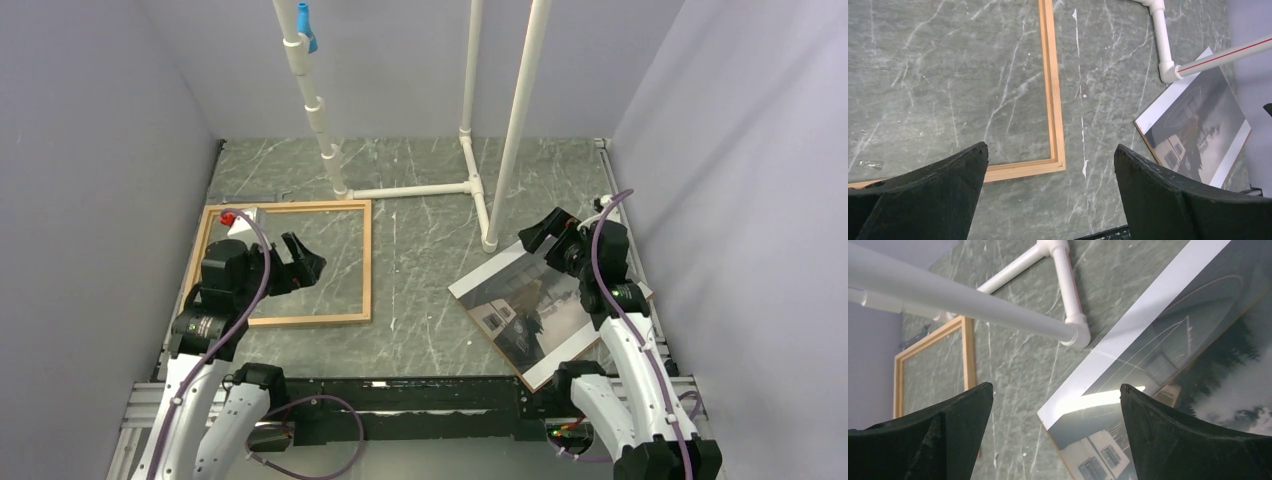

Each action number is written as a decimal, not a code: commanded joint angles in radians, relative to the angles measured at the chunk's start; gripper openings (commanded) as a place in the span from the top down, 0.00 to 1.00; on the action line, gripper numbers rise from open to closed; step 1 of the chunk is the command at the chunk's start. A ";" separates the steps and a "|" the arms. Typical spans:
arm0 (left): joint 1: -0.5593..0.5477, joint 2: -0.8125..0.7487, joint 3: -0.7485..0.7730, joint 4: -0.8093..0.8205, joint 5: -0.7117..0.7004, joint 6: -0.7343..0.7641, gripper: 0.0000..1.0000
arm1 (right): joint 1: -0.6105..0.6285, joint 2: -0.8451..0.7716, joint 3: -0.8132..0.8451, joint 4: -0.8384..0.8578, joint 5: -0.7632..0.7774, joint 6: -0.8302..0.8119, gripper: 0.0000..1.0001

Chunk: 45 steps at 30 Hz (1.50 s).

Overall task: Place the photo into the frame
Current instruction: Move the photo frame to the center of the board.

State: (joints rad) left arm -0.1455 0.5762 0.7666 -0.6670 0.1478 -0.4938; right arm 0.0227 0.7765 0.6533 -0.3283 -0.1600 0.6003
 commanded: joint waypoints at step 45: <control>-0.411 0.904 0.257 -0.053 -0.053 0.009 0.20 | 0.002 -0.087 -0.125 -0.303 -0.293 -0.004 0.00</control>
State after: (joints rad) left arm -0.5056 1.4185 0.9421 -0.7048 0.1623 -0.4622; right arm 0.0223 0.7025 0.5419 -0.6281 -0.4286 0.5709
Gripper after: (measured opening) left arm 0.818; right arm 0.994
